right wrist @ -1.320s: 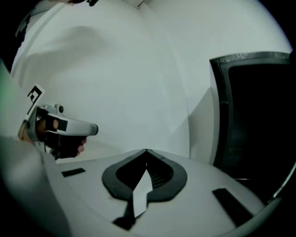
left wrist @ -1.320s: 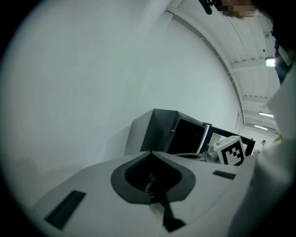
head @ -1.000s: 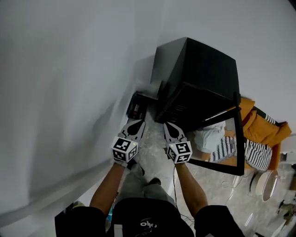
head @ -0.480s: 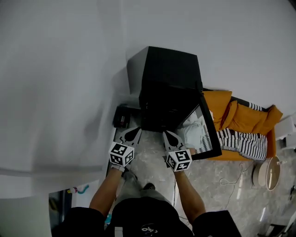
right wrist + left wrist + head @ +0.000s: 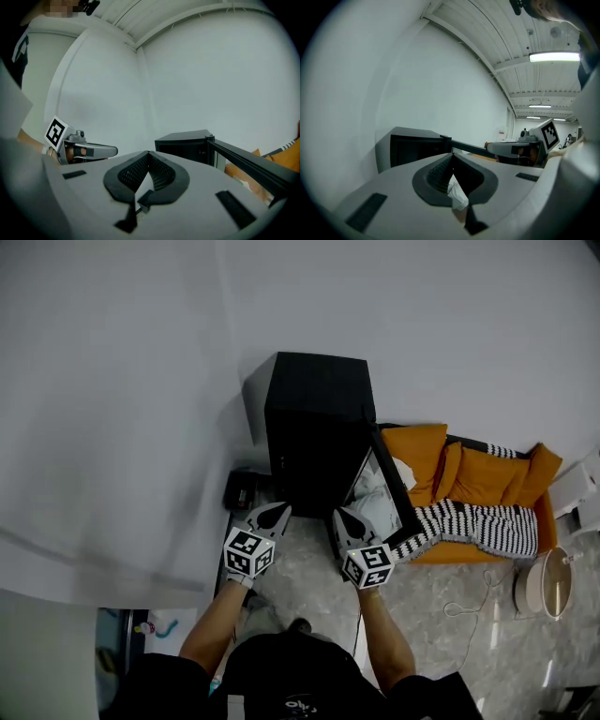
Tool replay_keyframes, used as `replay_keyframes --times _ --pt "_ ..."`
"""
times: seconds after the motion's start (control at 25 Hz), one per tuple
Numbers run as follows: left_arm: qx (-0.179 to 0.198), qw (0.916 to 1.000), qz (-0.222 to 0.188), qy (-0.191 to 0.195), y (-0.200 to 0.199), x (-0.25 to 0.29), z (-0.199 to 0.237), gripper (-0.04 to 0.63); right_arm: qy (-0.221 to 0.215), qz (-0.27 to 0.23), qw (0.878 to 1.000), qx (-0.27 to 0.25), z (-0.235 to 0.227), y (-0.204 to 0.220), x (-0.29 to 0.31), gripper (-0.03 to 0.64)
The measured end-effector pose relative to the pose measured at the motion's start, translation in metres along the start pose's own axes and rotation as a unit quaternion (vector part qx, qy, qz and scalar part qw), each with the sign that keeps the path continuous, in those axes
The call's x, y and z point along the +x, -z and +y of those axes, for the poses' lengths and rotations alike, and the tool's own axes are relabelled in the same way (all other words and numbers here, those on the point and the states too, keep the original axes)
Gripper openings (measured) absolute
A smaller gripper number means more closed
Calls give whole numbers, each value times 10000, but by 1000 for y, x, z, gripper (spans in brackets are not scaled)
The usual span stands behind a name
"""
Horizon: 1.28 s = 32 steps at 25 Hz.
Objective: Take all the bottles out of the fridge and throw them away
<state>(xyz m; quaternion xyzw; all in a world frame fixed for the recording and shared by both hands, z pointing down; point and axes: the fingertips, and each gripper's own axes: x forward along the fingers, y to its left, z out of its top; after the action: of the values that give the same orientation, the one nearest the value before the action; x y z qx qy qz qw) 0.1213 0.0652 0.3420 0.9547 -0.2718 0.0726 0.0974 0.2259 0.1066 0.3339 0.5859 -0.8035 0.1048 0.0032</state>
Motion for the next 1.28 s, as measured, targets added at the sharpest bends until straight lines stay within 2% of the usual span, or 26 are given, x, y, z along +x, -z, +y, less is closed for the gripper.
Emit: replay_keyframes --times 0.56,1.28 --pt "194 9996 -90 162 -7 -27 -46 2 295 50 9995 75 8 0 -67 8" --pt "234 9996 -174 -10 -3 -63 -41 2 255 104 9996 -31 24 5 -77 8"
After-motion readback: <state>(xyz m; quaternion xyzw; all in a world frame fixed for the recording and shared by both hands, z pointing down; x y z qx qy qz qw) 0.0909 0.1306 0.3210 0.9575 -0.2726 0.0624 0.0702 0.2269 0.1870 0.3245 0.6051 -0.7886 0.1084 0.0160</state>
